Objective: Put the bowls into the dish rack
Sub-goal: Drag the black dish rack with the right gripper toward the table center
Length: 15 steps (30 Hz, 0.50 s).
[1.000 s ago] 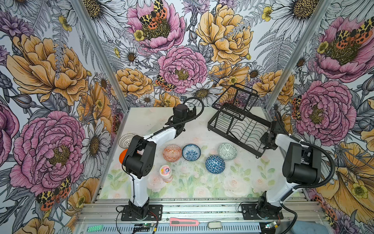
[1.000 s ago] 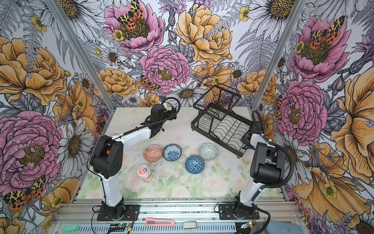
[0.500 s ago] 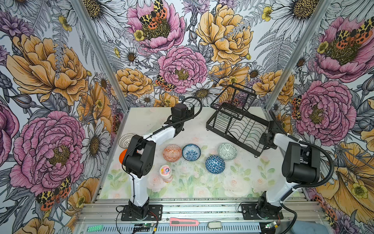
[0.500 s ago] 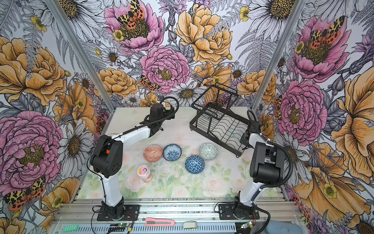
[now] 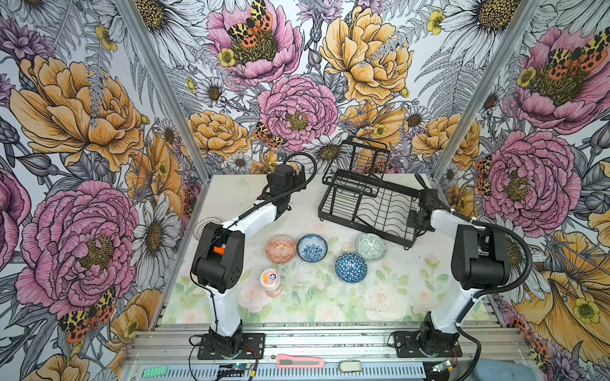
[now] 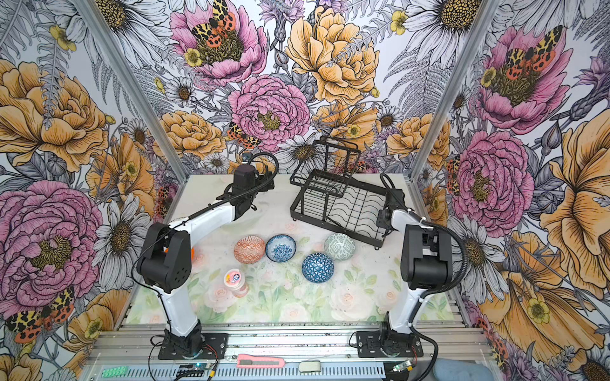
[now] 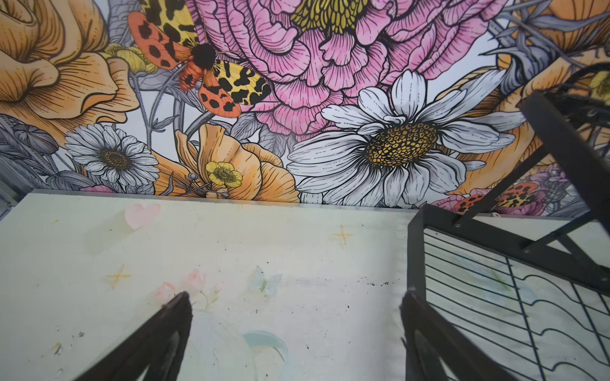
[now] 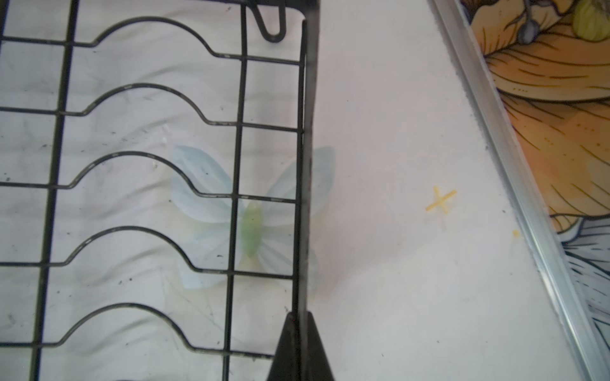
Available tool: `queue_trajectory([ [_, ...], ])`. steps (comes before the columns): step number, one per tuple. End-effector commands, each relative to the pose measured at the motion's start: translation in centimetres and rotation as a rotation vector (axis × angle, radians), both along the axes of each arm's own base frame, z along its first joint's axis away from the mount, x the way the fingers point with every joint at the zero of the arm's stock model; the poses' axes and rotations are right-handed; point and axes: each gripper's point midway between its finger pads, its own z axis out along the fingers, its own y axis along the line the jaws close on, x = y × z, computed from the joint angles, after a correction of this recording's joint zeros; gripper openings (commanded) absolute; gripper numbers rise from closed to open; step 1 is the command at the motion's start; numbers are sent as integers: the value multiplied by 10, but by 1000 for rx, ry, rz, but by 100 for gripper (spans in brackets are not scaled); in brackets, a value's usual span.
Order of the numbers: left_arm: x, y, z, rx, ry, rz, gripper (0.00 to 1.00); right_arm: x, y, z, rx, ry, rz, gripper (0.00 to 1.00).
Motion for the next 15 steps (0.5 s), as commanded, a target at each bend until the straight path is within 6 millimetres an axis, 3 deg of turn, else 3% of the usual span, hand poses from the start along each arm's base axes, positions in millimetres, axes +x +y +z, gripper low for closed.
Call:
queue_trajectory([
  [1,-13,25,21,-48,-16,70,98,28,14,18,-53,-52,126,0],
  [8,-30,47,24,-51,-14,114,99,58,37,23,-46,-84,198,0],
  [15,-46,61,25,-77,-12,153,99,75,71,27,-70,-88,293,0],
])
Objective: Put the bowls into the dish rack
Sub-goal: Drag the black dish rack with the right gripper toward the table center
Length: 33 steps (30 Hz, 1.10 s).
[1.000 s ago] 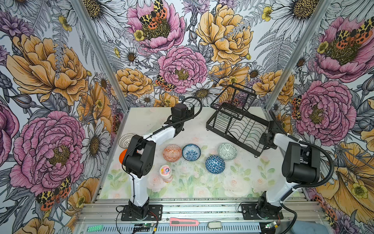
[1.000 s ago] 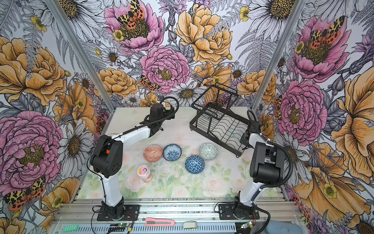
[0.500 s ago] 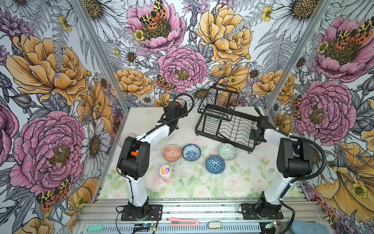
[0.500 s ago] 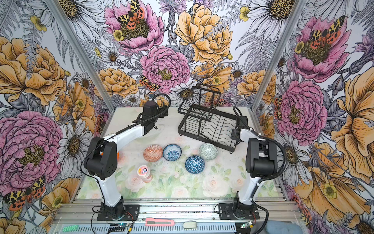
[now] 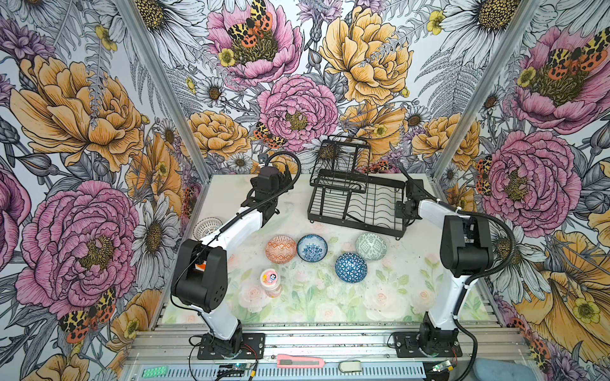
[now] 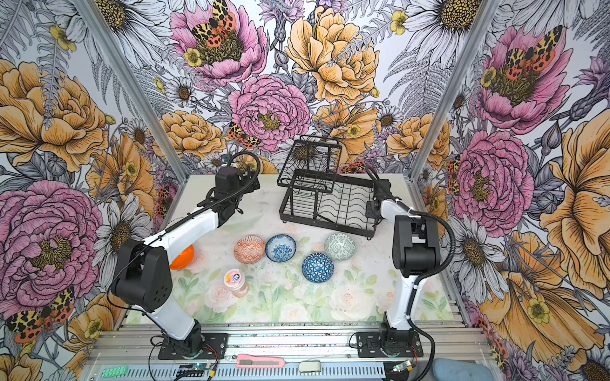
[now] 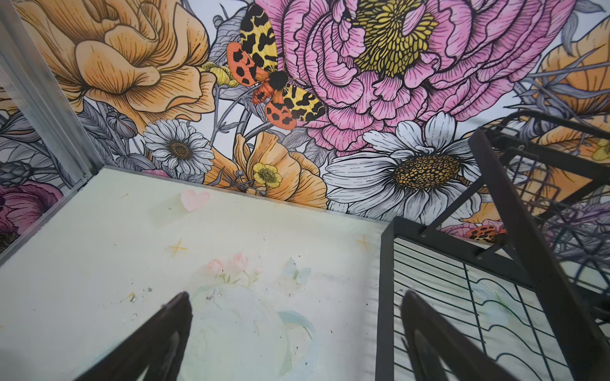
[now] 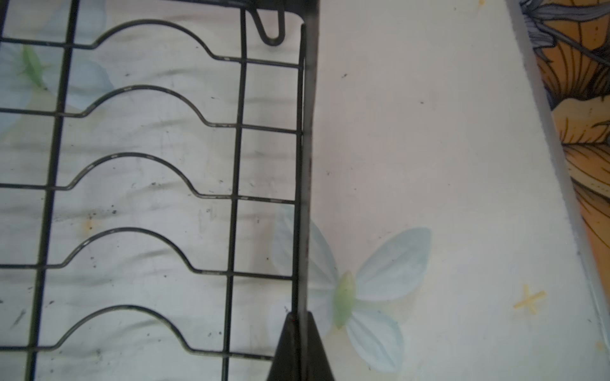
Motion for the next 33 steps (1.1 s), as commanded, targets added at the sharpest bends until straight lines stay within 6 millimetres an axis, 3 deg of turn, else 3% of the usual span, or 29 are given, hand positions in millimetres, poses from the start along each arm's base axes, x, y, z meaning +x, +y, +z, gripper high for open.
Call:
queue_trajectory([
  [1,-9,14,4,-15,-2,44,99,24,30,24,-36,-75,136,0],
  [6,-15,24,6,-28,10,66,99,36,55,32,-50,-100,193,0],
  [14,-19,61,11,-153,21,138,99,52,88,37,-61,-120,260,0],
  [23,-25,77,16,-168,18,170,99,60,130,31,-4,-100,253,0],
  [33,-39,92,13,-182,11,201,99,72,157,21,76,-60,197,0],
])
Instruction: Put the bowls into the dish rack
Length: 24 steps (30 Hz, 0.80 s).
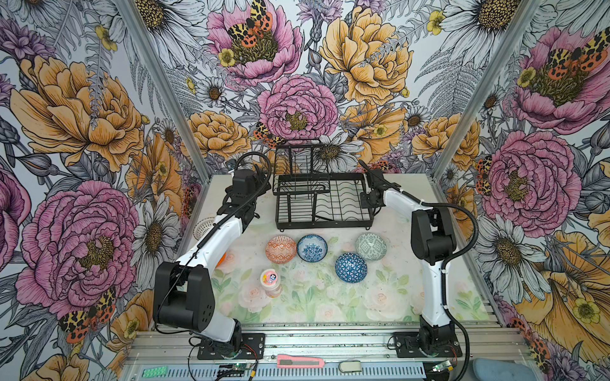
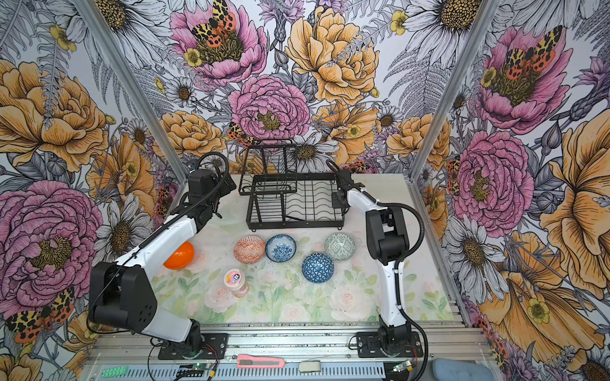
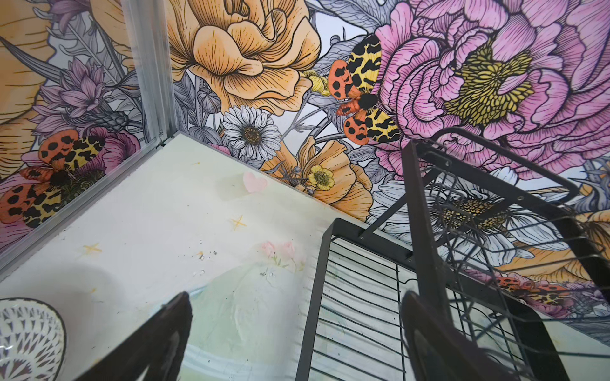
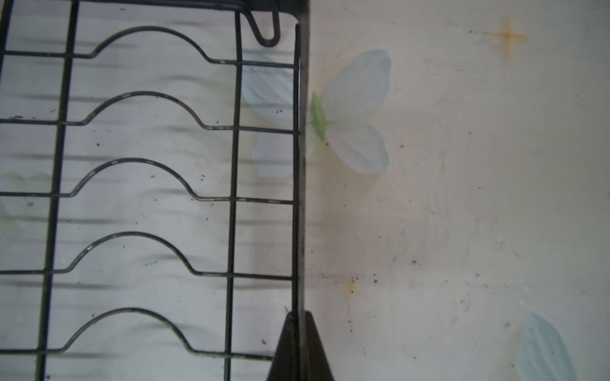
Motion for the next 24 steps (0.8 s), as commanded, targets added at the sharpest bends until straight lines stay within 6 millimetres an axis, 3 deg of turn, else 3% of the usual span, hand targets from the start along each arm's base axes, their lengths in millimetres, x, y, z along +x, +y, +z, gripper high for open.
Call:
queue_trajectory([
  [1,-7,8,4,-29,-17,14,99,16,22,21,55,-66,-25,0],
  [9,-17,25,0,-40,-18,52,99,17,37,14,115,-51,-99,0],
  [24,-22,29,-4,-33,-4,46,99,19,54,5,148,-31,-90,0],
])
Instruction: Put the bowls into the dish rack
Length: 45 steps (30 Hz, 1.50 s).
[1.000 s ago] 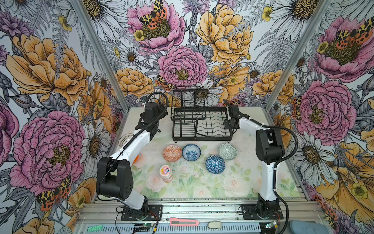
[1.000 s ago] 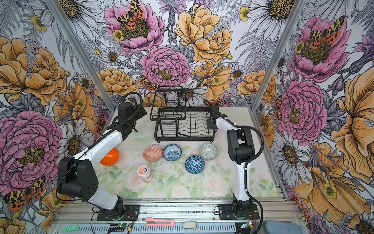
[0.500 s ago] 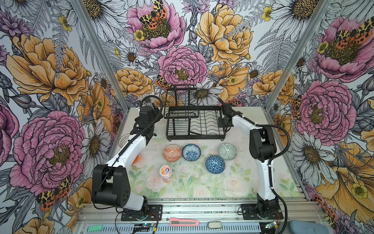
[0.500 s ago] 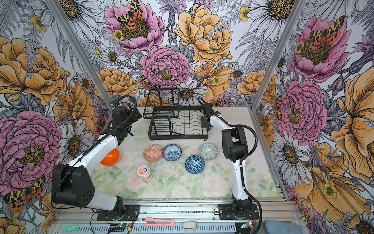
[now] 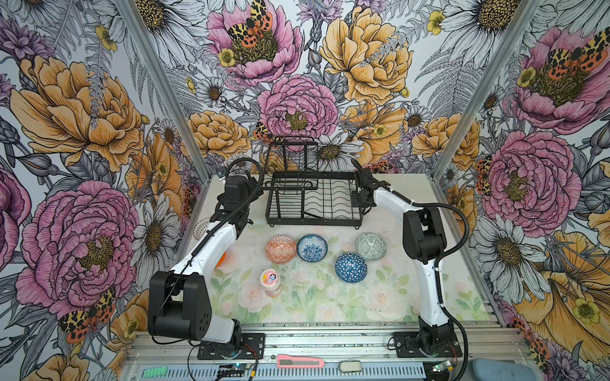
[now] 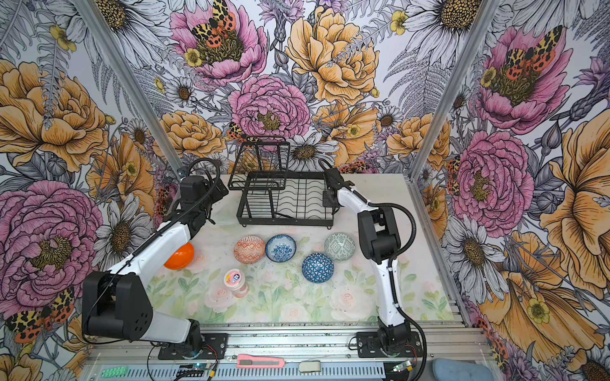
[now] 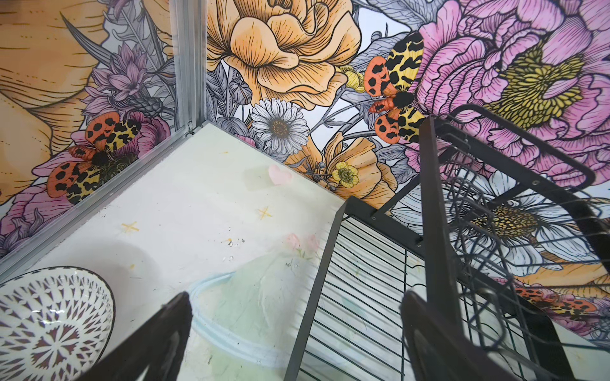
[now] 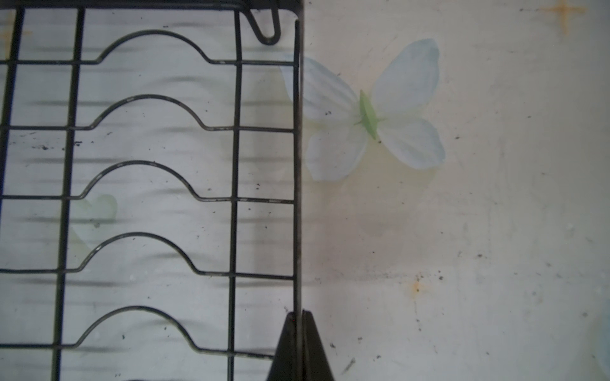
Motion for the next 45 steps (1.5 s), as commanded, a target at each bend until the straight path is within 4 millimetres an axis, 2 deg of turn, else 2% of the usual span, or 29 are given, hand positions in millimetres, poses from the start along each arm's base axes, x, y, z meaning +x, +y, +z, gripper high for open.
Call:
queue_trajectory([
  [1,-5,3,9,-16,-25,-5,99,18,21,5,99,-50,-18,0],
  [15,-12,7,7,-13,-19,0,99,17,32,4,77,-49,80,0],
  [24,-14,6,6,-1,-5,-11,99,18,50,7,79,-61,160,0],
  [34,-15,7,6,4,2,-13,99,17,50,7,71,-62,153,0],
  [45,-22,10,3,2,21,-9,99,18,51,15,89,-74,134,11],
])
